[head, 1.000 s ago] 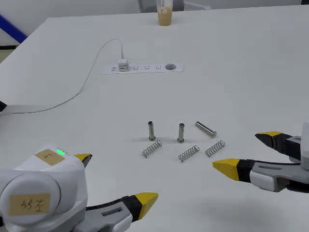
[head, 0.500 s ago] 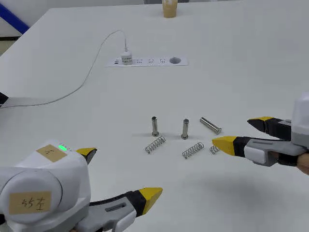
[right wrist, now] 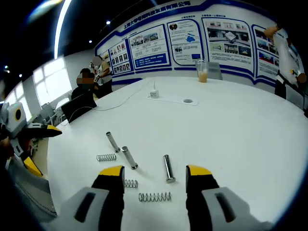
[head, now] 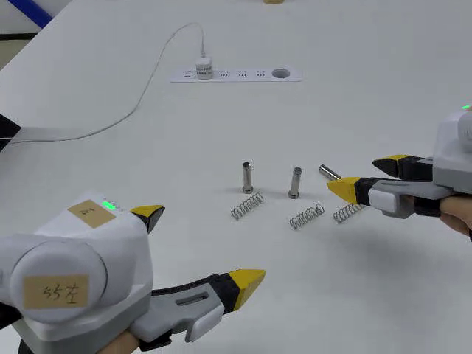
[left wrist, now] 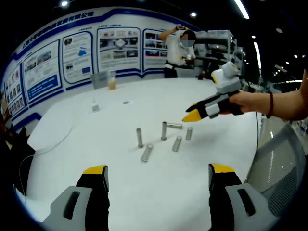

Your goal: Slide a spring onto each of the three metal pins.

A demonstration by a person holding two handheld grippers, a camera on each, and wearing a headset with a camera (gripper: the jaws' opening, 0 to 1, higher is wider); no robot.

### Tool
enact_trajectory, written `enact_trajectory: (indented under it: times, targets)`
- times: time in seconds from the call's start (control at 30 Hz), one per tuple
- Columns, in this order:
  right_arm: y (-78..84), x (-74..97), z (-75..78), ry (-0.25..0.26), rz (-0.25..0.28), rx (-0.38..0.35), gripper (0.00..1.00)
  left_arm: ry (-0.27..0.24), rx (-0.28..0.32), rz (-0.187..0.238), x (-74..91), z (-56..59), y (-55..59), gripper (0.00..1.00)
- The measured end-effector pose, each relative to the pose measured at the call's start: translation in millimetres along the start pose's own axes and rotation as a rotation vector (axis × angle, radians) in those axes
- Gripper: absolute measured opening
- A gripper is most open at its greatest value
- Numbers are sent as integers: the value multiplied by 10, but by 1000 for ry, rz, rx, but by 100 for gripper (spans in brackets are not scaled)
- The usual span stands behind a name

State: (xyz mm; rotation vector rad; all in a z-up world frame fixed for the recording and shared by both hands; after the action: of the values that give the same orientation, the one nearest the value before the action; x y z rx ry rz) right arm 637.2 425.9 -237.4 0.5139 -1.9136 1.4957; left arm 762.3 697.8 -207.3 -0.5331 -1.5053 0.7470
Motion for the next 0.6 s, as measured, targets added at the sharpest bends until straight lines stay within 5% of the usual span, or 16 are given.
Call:
enact_trajectory:
  times: [0.6]
  targets:
    - [-67,-430,140,-9,-35,41,31,28,-1,7,-102,4,-7,86]
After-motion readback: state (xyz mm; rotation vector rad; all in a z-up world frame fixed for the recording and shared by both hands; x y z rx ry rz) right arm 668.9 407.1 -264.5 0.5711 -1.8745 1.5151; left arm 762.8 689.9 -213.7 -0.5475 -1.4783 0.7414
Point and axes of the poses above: the centre of the closed fingertips' face, and the gripper's own axes: x roughly backward along the fingers, z roughly to its right, y roughly out of its underside, the point moved 10 cm from there along x, roughly backward along the fingers, and after that the axes turned 13 degrees about -z, right-handed, at the moved point
